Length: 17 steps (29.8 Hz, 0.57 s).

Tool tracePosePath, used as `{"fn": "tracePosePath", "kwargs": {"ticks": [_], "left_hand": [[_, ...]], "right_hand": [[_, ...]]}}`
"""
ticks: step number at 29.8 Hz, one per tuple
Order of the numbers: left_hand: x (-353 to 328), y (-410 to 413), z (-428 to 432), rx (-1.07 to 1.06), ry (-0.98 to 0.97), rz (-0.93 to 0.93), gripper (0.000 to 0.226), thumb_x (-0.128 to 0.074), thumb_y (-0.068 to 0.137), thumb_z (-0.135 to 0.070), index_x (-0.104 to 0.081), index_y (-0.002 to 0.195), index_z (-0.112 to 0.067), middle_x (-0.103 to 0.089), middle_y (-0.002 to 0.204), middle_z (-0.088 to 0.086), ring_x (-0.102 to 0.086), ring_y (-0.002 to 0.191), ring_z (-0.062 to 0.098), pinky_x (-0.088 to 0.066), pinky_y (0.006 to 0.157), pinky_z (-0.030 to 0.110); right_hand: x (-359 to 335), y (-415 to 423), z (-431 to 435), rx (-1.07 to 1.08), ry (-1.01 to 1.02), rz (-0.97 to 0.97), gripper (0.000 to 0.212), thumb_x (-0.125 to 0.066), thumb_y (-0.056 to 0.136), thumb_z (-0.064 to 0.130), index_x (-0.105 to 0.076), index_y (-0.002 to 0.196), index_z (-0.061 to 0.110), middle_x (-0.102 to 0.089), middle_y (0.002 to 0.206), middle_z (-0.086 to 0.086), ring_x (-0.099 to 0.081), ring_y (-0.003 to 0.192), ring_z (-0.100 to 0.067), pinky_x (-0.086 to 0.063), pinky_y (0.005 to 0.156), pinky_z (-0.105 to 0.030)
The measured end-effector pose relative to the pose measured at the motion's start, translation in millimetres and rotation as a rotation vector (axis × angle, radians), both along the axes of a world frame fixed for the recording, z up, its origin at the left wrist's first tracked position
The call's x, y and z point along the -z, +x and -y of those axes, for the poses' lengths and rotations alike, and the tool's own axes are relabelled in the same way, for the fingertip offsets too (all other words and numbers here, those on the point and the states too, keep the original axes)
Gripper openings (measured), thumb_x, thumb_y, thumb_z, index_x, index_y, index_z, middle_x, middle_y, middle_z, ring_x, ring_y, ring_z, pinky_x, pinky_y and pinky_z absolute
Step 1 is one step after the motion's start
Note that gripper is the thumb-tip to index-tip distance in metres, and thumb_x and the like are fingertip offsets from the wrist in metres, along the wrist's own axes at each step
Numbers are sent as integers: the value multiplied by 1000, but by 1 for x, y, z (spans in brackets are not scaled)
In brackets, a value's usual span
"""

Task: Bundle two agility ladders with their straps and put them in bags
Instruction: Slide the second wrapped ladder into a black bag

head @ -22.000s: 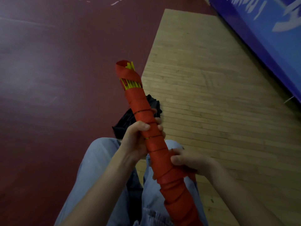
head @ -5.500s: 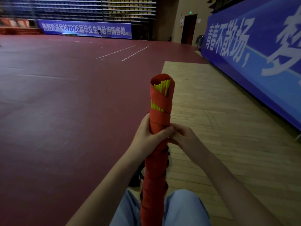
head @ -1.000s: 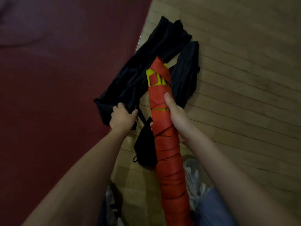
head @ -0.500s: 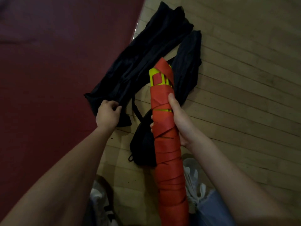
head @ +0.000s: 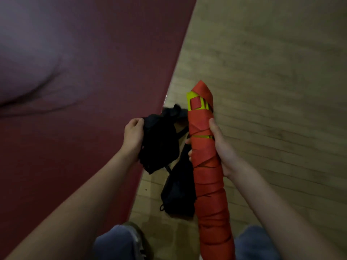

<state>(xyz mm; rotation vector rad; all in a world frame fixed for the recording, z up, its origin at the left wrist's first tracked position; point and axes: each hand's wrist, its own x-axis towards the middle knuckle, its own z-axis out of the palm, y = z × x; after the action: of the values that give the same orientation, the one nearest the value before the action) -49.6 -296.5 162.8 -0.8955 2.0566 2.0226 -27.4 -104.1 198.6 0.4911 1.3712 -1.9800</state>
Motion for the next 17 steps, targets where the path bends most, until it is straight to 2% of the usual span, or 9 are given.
{"fn": "tracePosePath", "kwargs": {"ticks": [2, 5, 6, 9, 12, 13, 15, 16, 17], "left_hand": [[-36, -1, -6, 3, 78, -9, 15, -40, 98, -14, -53, 92, -10, -53, 77, 3, -51, 68, 13, -40, 58, 26], [-93, 15, -17, 12, 167, 9, 27, -42, 98, -16, -53, 75, -9, -52, 71, 6, -49, 63, 15, -41, 53, 23], [-105, 21, -19, -2, 204, 19, 28, -43, 98, -18, -56, 76, -7, -54, 73, 8, -51, 63, 16, -43, 55, 22], [-137, 40, -24, 12, 375, 88, 43, -45, 96, -36, -58, 115, 0, -64, 101, 18, -62, 85, 27, -49, 79, 31], [-176, 78, -29, 176, 433, 119, 67, -49, 85, -60, -51, 129, -10, -61, 118, 12, -60, 103, 25, -49, 86, 36], [-183, 88, -32, 241, 417, 107, 77, -54, 78, -64, -42, 136, -15, -56, 126, 8, -56, 112, 25, -48, 90, 38], [-203, 111, -37, 336, 307, 13, 79, -61, 82, -51, -23, 145, -24, -46, 129, -1, -50, 116, 21, -47, 87, 36], [-210, 122, -38, 350, 252, -47, 78, -63, 85, -39, -19, 147, -24, -44, 126, -1, -51, 112, 20, -47, 84, 34], [-218, 133, -39, 345, 195, -104, 73, -65, 85, -28, -24, 145, -19, -47, 123, 2, -54, 106, 20, -47, 82, 33]], "right_hand": [[-24, 6, 1, -44, 4, -30, 76, -51, 57, 65, -58, 98, 2, -62, 59, -13, -61, 46, -19, -51, 45, -24], [-67, 33, 1, -119, 9, -91, 69, -50, 56, 67, -59, 85, 4, -63, 58, -15, -63, 48, -21, -53, 48, -25], [-77, 42, 1, -128, 5, -101, 68, -49, 57, 66, -60, 83, 4, -64, 58, -16, -63, 48, -22, -54, 49, -26], [-106, 64, 3, -149, 9, -174, 67, -52, 58, 64, -60, 87, 4, -65, 59, -16, -64, 49, -22, -54, 49, -27], [-142, 85, 4, -121, 48, -270, 60, -52, 63, 60, -61, 87, 6, -65, 60, -15, -63, 49, -22, -53, 48, -26], [-150, 89, 4, -106, 56, -302, 56, -51, 66, 58, -61, 87, 8, -65, 60, -14, -63, 49, -21, -54, 49, -27], [-171, 101, 3, -78, 53, -383, 49, -49, 70, 54, -62, 87, 10, -64, 59, -11, -63, 48, -19, -54, 49, -26], [-181, 109, 3, -70, 48, -416, 46, -48, 71, 52, -63, 87, 11, -64, 59, -10, -63, 48, -19, -54, 49, -25], [-191, 117, 2, -57, 68, -450, 45, -48, 72, 51, -64, 86, 11, -65, 59, -10, -63, 48, -18, -54, 48, -25]]}}
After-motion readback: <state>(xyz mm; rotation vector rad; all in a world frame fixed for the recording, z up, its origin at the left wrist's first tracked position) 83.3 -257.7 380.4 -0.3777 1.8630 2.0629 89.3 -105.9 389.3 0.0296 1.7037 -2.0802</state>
